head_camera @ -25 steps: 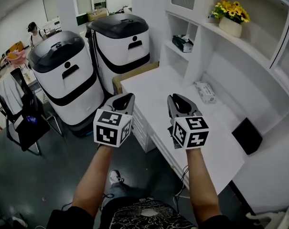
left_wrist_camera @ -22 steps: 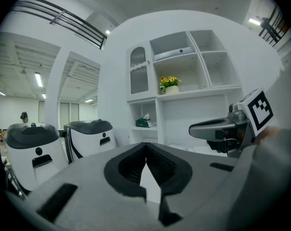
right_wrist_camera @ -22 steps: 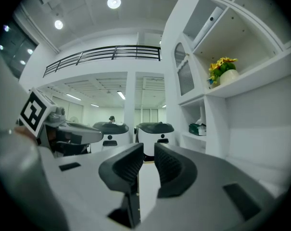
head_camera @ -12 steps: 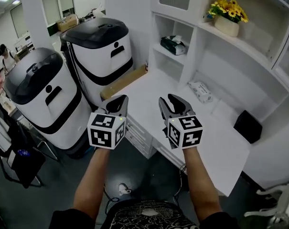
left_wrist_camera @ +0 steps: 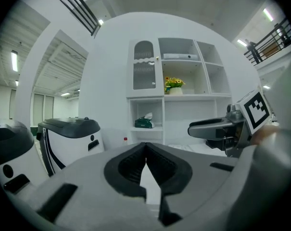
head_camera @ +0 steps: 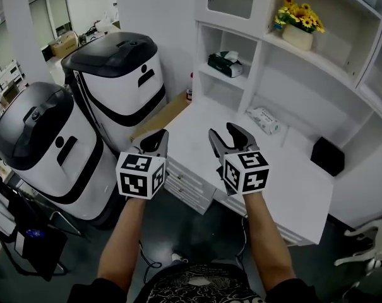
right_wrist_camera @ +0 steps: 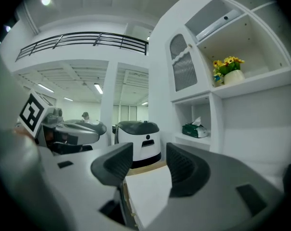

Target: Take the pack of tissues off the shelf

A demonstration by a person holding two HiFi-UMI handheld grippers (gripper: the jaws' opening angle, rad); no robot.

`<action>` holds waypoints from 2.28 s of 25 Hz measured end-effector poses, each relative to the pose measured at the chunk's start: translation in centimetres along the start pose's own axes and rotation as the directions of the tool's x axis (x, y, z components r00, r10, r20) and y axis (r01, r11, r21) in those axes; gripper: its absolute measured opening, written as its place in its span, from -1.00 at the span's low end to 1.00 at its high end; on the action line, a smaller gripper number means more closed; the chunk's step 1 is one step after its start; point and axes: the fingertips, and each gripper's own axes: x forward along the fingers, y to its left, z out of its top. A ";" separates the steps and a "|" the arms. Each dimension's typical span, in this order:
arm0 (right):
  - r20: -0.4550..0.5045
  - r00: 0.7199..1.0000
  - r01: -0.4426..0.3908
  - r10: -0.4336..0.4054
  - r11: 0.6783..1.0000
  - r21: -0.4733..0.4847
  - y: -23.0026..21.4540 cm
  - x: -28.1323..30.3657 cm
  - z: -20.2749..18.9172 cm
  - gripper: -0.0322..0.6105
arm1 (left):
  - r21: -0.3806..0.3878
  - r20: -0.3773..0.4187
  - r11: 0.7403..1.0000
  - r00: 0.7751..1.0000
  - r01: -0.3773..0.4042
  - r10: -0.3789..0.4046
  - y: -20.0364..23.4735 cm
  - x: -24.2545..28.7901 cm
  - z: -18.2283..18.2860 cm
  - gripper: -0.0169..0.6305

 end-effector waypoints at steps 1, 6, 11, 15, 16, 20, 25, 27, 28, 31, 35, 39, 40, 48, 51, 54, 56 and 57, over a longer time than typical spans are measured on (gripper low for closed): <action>0.004 1.000 0.009 -0.009 1.000 0.001 0.2 0.2 0.2 -0.26 | 0.004 0.001 1.000 1.000 0.011 -0.011 0.3 0.1 0.0 -0.94; 0.008 0.999 0.047 -0.047 0.999 0.005 0.5 1.1 0.6 -0.16 | 0.005 0.010 0.998 0.998 0.064 -0.064 1.1 0.6 0.0 -0.94; 0.006 0.998 0.059 -0.059 0.998 0.019 0.1 2.4 0.7 -0.09 | 0.000 0.004 0.995 0.995 0.101 -0.101 2.0 2.1 -0.2 -0.94; -0.007 0.997 0.073 -0.073 0.997 0.015 -1.1 3.9 0.4 -0.03 | -0.006 -0.009 0.990 0.990 0.143 -0.143 1.9 4.2 -0.2 -0.94; -0.009 0.997 0.077 -0.077 0.997 0.014 -1.4 4.3 0.4 -0.03 | -0.003 -0.009 0.988 0.988 0.152 -0.152 2.0 4.8 -0.1 -0.94; -0.005 0.996 0.088 -0.088 0.996 0.012 -3.1 6.9 0.5 -0.03 | 0.018 -0.020 0.985 0.985 0.171 -0.170 2.9 7.9 0.2 -0.94; 0.002 0.995 0.102 -0.102 0.995 0.003 -6.3 10.7 1.2 -0.03 | 0.039 -0.028 0.982 0.982 0.186 -0.185 4.2 13.3 1.2 -0.94; 0.001 0.994 0.106 -0.106 0.994 0.004 -7.8 12.1 1.6 -0.03 | 0.039 -0.025 0.980 0.981 0.195 -0.194 4.5 15.6 1.8 -0.94; -0.001 0.994 0.109 -0.109 0.994 0.007 -8.6 12.8 1.8 -0.03 | 0.039 -0.025 0.979 0.980 0.199 -0.199 4.6 16.6 2.2 -0.94; -0.006 0.993 0.120 -0.120 0.993 0.009 -11.0 14.7 2.7 -0.03 | 0.040 -0.031 0.976 0.977 0.213 -0.212 4.9 19.6 3.1 -0.94; -0.010 0.992 0.126 -0.126 0.992 0.002 -14.0 17.1 3.6 -0.03 | 0.044 -0.041 0.974 0.974 0.224 -0.222 5.0 23.5 4.1 -0.94; -0.014 0.992 0.127 -0.127 0.992 -0.006 -16.4 19.1 4.2 -0.03 | 0.047 -0.043 0.972 0.973 0.230 -0.229 5.1 26.8 4.9 -0.94; -0.015 0.992 0.126 -0.126 0.992 -0.009 -16.9 19.5 4.3 -0.03 | 0.048 -0.043 0.972 0.972 0.232 -0.230 5.1 27.5 5.1 -0.94; -0.038 0.991 0.127 -0.128 0.992 -0.023 -19.3 22.4 4.1 -0.03 | 0.048 -0.049 0.969 0.970 0.242 -0.240 5.9 30.9 5.5 -0.94; -0.060 0.989 0.135 -0.137 0.990 -0.035 -19.8 23.4 3.6 -0.03 | 0.039 -0.049 0.966 0.966 0.256 -0.254 6.4 31.9 5.4 -0.94; -0.075 0.984 0.160 -0.163 0.986 -0.051 -20.6 24.5 3.5 -0.04 | 0.044 -0.053 0.957 0.957 0.288 -0.285 6.9 33.3 5.4 -0.94; -0.082 0.980 0.178 -0.184 0.981 -0.070 -20.9 25.4 3.5 -0.04 | 0.051 -0.054 0.948 0.949 0.313 -0.311 7.2 34.2 5.4 -0.94; -0.084 0.977 0.189 -0.196 0.979 -0.078 -21.1 25.9 3.6 -0.04 | 0.055 -0.054 0.943 0.944 0.328 -0.325 7.4 34.7 5.4 -0.94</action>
